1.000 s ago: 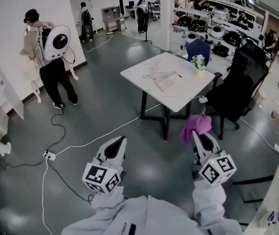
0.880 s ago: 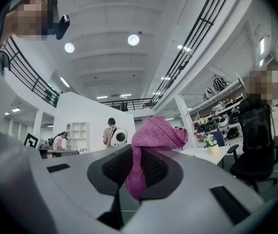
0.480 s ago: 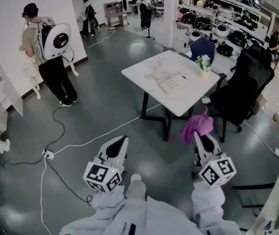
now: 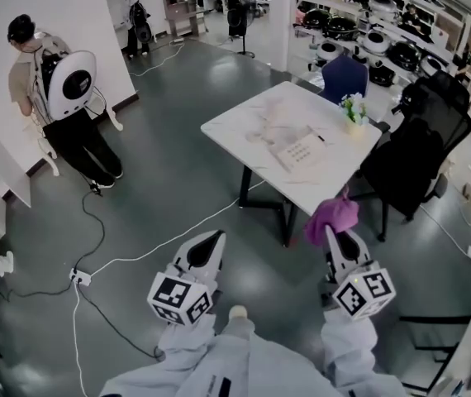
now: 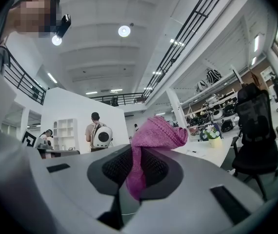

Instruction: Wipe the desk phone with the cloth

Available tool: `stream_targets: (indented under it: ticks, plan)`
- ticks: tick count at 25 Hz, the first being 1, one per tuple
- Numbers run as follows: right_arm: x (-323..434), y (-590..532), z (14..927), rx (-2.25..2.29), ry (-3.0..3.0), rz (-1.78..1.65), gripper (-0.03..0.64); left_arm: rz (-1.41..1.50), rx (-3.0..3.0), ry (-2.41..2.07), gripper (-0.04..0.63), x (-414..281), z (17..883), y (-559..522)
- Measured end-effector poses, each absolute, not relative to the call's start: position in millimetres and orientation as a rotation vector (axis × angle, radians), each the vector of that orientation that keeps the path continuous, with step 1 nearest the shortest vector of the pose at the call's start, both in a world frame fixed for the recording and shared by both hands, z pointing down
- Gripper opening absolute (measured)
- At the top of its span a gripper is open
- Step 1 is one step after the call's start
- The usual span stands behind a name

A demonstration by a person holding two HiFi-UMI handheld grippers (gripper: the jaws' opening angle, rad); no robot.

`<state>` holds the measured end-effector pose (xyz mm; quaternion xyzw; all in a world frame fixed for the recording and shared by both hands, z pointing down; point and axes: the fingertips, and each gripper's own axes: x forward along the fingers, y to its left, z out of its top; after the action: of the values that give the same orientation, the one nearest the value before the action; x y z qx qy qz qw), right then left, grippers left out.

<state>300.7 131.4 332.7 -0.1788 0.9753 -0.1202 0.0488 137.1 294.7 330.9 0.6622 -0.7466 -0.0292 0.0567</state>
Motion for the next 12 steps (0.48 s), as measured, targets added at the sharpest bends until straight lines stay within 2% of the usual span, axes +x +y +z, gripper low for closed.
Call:
stream_targets:
  ticks: [12]
  plan:
    - [202, 83, 342, -0.678, 2.957, -0.36, 0.034, -0.093, 2.115, -2.169, -0.002, 35, 334, 228]
